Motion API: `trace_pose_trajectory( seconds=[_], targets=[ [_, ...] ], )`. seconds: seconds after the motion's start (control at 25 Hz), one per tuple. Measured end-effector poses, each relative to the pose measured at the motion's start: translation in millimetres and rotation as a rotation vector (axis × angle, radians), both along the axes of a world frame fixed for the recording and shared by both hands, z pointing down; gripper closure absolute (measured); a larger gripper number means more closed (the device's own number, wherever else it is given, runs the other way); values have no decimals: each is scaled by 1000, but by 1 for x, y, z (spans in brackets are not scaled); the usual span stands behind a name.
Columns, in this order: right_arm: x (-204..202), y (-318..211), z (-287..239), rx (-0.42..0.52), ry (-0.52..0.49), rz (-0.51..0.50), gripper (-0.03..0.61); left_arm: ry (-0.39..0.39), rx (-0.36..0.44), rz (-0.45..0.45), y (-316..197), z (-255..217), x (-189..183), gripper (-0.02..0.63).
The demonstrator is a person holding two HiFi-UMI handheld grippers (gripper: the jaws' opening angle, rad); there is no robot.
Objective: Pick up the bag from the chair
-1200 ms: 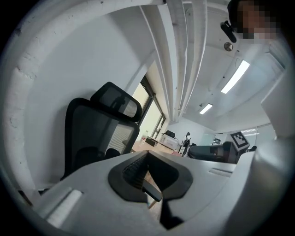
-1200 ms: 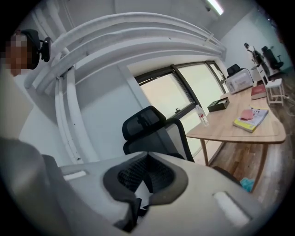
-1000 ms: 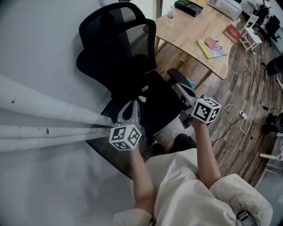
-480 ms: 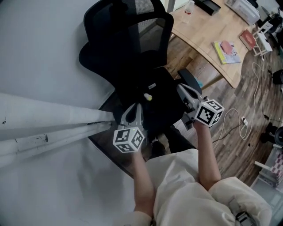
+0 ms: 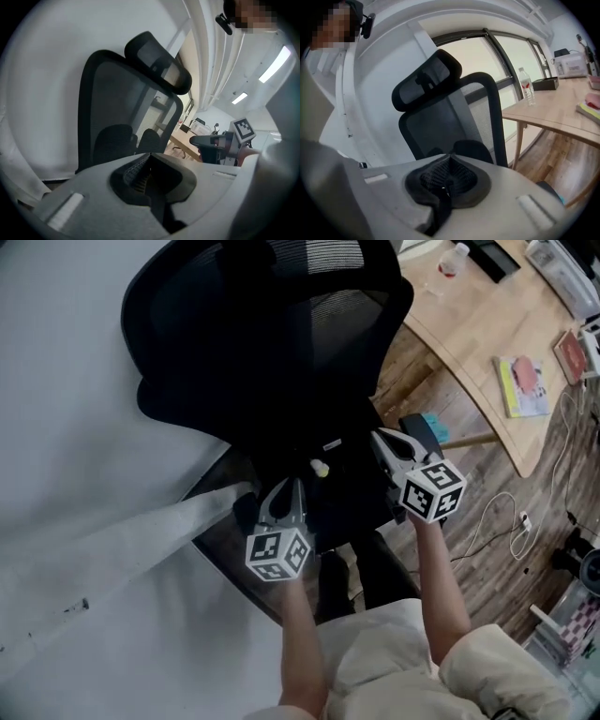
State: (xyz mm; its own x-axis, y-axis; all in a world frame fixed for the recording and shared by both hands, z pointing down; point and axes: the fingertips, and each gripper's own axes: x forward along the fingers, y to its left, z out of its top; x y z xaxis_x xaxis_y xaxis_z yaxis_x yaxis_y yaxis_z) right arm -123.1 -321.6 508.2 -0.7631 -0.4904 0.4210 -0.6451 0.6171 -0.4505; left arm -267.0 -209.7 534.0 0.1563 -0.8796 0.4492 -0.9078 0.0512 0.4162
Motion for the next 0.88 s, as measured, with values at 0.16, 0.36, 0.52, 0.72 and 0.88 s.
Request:
trace_pose_trajectory(
  seconds=[0.16,0.36,0.52,0.72,0.88],
  targets=[
    [-8,-24,58,-31,48,-72,578,-31,-52,-15,-28,48,-7,606],
    [-10,-31,128,-28,149,-209,578,-51,-97,-100,-38,96,-25,606],
    [-16,-34,161,-36,163,-283,578,-54,-91,-76,-43,129,-23,606],
    [-31,-32,200,-14,218,-394,577,-73,-108,-77,-48,164,-22,604],
    [-40,-30,227,-54,193,-426,506,-75,-119,-68,-52,191,-18,604]
  ],
)
